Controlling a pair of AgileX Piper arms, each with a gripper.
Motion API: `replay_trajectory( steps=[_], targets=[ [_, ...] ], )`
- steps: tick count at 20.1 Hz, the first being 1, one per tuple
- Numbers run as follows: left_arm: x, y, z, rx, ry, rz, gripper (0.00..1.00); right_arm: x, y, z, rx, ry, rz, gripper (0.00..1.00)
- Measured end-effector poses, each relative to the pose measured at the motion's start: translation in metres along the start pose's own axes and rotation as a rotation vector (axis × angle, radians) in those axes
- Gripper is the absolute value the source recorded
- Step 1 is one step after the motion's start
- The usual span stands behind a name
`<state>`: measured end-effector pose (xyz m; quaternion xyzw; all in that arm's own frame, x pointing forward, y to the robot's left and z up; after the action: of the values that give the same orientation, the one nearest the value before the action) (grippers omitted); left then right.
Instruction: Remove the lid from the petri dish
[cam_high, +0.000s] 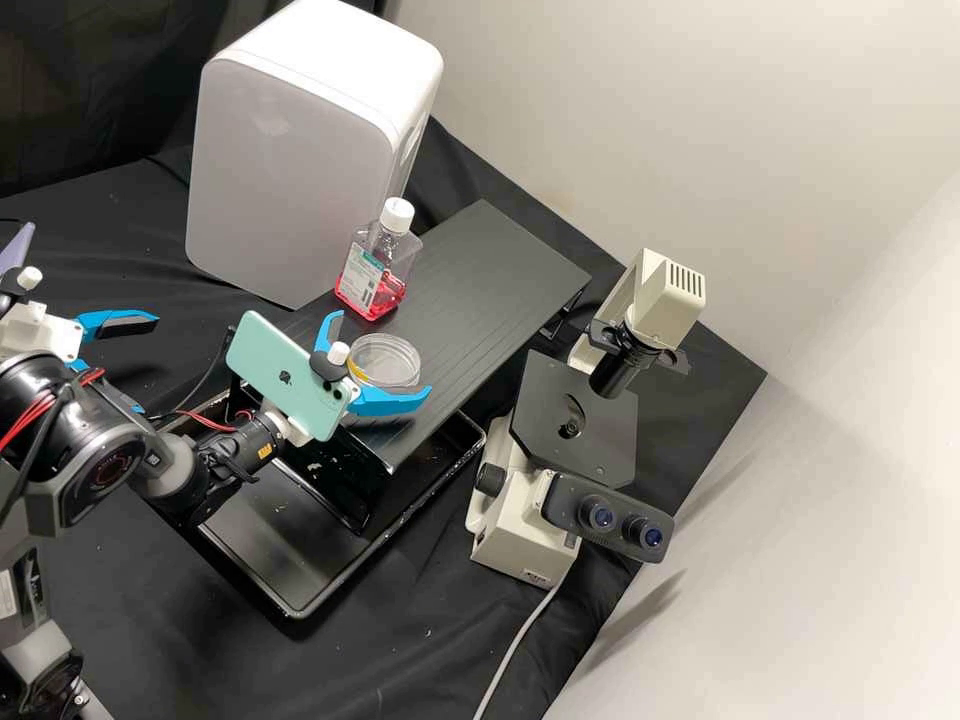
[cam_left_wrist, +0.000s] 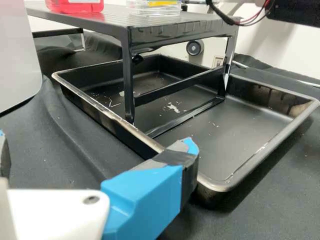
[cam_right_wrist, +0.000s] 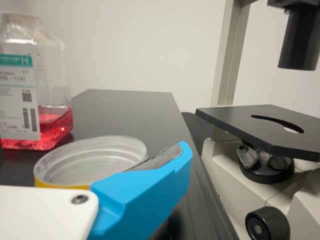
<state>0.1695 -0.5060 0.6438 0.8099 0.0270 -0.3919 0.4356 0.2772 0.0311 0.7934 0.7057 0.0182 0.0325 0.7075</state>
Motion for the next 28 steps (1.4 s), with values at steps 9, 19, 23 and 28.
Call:
replay_trajectory(
  steps=[9, 19, 23, 28],
  targets=[
    [0.0000, 0.0000, 0.0000, 0.000, 0.000, 0.000, 1.00, 0.0020, -0.0019, 0.0020, -0.006, -0.008, -0.004, 1.00],
    [0.0000, 0.0000, 0.0000, 0.000, 0.000, 0.000, 1.00, 0.0095, -0.0017, 0.0014, -0.005, 0.000, 0.003, 1.00],
    [0.0002, -0.0010, 0.0001, 0.001, -0.001, -0.005, 1.00, 0.0096, -0.0026, 0.0022, -0.005, -0.004, 0.000, 1.00],
    [0.0003, -0.0013, 0.0004, 0.000, -0.001, -0.005, 1.00, 0.0102, -0.0051, 0.0047, -0.006, -0.012, -0.009, 0.00]
  ],
)
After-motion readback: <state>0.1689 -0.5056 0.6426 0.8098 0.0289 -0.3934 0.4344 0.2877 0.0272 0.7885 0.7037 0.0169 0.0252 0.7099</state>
